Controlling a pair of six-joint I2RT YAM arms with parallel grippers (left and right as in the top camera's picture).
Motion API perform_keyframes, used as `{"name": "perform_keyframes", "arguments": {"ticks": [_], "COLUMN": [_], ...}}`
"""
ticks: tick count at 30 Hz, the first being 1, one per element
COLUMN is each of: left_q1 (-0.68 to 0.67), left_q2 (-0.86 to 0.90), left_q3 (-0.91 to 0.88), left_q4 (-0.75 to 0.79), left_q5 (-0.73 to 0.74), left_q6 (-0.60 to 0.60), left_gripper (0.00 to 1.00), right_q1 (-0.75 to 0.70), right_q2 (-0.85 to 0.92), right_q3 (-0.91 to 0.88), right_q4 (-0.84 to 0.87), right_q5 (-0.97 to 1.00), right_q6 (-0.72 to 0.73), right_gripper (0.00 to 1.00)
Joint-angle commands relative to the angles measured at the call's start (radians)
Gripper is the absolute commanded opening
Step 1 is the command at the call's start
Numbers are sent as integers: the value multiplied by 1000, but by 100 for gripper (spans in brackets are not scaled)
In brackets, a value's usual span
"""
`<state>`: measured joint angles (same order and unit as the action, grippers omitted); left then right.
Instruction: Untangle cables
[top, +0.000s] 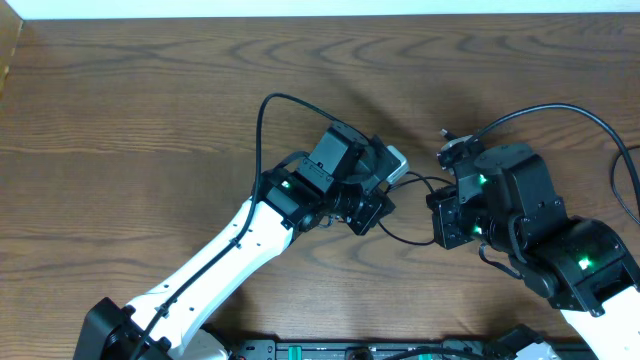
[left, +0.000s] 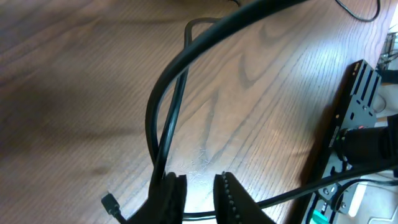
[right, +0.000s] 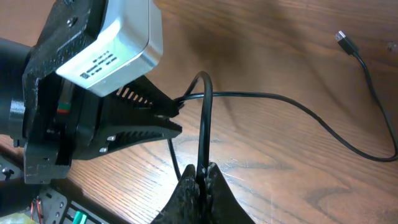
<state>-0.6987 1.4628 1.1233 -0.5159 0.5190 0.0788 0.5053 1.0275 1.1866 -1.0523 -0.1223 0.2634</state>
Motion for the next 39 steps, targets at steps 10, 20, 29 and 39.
{"name": "perform_keyframes", "arguments": {"ticks": [10, 20, 29, 39], "left_q1": [-1, -1, -1, -1], "left_q2": [2, 2, 3, 47], "left_q3": [6, 6, 6, 6], "left_q4": [3, 23, 32, 32], "left_q5": [-140, -151, -150, -150], "left_q6": [18, 18, 18, 18], "left_gripper": [35, 38, 34, 31], "right_q1": [0, 0, 0, 0], "right_q2": [0, 0, 0, 0], "right_q3": [19, 19, 19, 19], "right_q4": [0, -11, -15, -15], "right_q5": [8, 8, 8, 12], "right_q6": [5, 5, 5, 5], "right_gripper": [1, 1, 1, 1]}}
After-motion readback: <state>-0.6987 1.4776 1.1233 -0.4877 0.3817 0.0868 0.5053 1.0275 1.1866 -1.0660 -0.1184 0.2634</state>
